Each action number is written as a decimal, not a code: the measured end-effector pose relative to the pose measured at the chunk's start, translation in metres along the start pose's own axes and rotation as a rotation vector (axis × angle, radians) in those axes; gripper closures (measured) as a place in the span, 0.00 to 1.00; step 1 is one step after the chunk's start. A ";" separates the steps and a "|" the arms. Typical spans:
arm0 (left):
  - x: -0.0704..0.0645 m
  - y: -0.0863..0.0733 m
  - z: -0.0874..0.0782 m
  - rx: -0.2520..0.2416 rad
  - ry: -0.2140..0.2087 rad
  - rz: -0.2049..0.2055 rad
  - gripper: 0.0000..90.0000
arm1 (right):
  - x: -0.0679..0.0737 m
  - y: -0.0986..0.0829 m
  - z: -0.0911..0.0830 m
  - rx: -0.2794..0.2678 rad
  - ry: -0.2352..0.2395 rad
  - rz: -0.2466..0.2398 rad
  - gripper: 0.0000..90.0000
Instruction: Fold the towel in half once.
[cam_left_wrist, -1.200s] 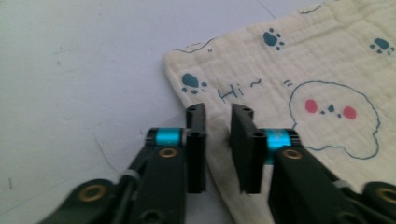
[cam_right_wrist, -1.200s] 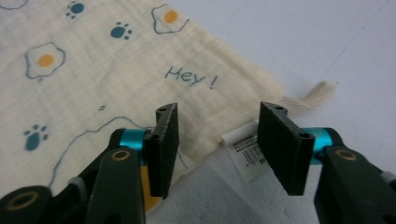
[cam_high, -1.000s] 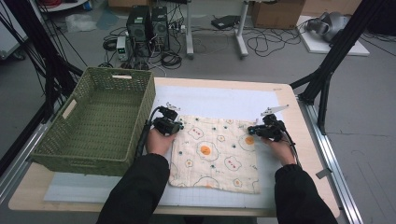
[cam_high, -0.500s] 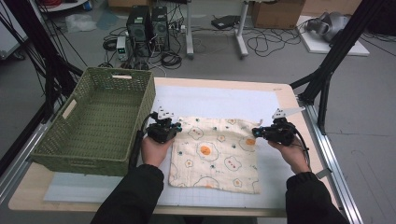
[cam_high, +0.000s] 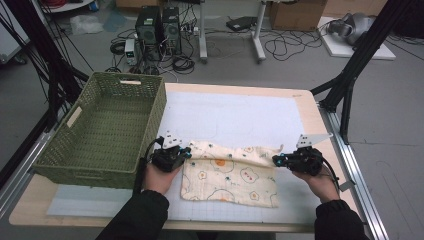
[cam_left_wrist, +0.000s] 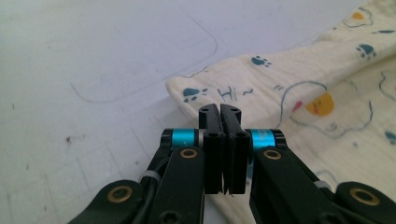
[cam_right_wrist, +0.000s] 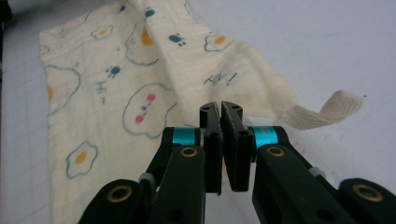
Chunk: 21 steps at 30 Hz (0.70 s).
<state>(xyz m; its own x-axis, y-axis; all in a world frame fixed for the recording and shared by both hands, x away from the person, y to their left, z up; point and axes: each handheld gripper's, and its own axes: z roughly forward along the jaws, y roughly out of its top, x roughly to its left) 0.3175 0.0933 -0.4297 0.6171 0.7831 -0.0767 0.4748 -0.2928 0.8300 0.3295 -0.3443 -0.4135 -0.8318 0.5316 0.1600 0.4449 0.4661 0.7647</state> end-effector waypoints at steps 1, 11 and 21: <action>-0.001 -0.003 -0.001 0.010 -0.007 -0.002 0.97 | 0.002 -0.004 0.001 0.004 0.004 0.003 0.97; 0.001 0.002 -0.001 0.009 -0.074 -0.069 0.62 | -0.003 -0.003 -0.004 -0.009 -0.070 0.065 0.54; 0.014 0.009 0.028 0.053 -0.109 -0.199 0.72 | -0.008 0.021 0.040 0.082 -0.008 0.017 0.59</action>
<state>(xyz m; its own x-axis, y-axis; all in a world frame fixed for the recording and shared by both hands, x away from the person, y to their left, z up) 0.3480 0.0867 -0.4390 0.5708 0.7650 -0.2982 0.6245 -0.1688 0.7625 0.3584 -0.3109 -0.4236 -0.8213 0.5453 0.1677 0.4851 0.5127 0.7084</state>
